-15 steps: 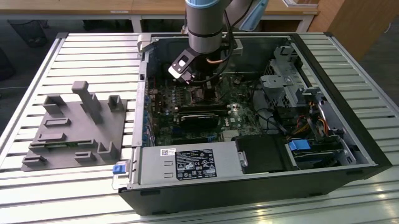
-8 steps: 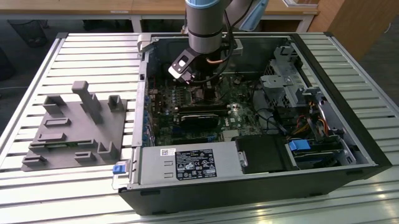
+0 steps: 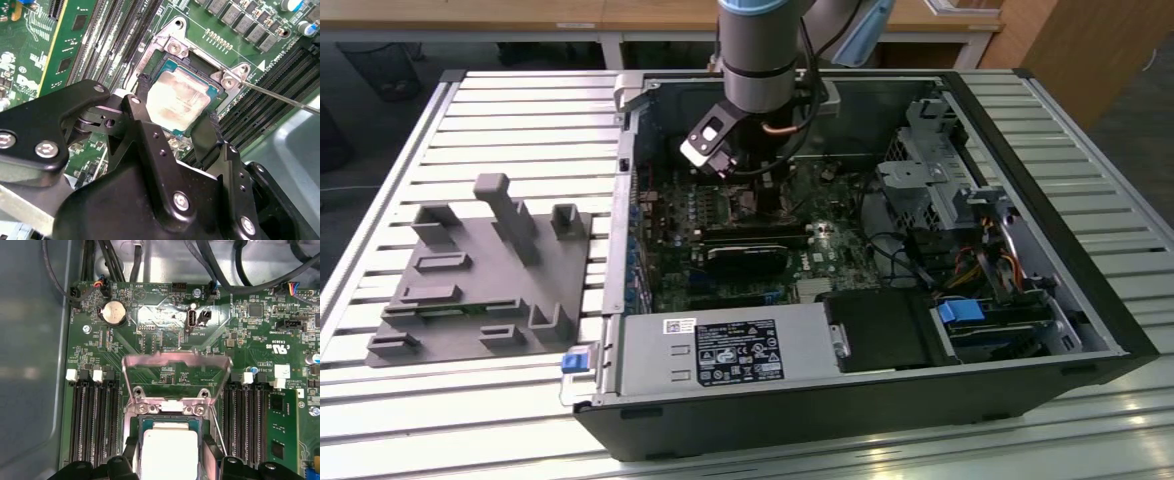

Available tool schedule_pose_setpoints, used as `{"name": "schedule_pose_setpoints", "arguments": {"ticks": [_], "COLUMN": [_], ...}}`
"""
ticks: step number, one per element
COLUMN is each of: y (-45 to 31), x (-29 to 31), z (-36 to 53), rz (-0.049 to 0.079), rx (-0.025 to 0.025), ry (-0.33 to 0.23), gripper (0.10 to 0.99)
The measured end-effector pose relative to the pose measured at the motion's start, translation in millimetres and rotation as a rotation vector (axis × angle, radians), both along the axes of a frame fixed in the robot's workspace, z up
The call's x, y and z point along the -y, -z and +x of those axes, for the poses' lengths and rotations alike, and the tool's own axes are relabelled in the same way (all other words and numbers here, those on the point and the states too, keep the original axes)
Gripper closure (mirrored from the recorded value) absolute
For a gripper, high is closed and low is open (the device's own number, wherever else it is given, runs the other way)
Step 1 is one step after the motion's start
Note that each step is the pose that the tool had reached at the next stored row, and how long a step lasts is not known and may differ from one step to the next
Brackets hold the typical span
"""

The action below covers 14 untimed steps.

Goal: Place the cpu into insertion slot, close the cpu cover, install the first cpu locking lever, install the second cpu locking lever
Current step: 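Place the cpu into insertion slot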

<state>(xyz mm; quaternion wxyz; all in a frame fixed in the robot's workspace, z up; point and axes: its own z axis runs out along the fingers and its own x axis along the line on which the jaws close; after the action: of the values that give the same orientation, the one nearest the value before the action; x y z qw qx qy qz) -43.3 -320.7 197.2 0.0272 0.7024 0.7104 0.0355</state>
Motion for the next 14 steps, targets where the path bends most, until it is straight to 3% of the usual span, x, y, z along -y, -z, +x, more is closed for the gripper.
{"name": "schedule_pose_setpoints", "arguments": {"ticks": [6,9,10,12,13,14], "y": [-9.0,-12.2,-12.9,-14.6,-15.2,-15.6], "x": [0.0,0.0,0.0,0.0,0.0,0.0], "z": [0.6,0.8,0.8,0.9,0.9,1.0], "rz": [0.0,0.0,0.0,0.0,0.0,0.0], "rx": [-0.0037,-0.0052,-0.0061,-0.0076,-0.0081,-0.0086], "ry": [0.0,0.0,0.0,0.0,0.0,0.0], "gripper": [0.486,0.667,0.667,0.784,0.784,0.843]}}
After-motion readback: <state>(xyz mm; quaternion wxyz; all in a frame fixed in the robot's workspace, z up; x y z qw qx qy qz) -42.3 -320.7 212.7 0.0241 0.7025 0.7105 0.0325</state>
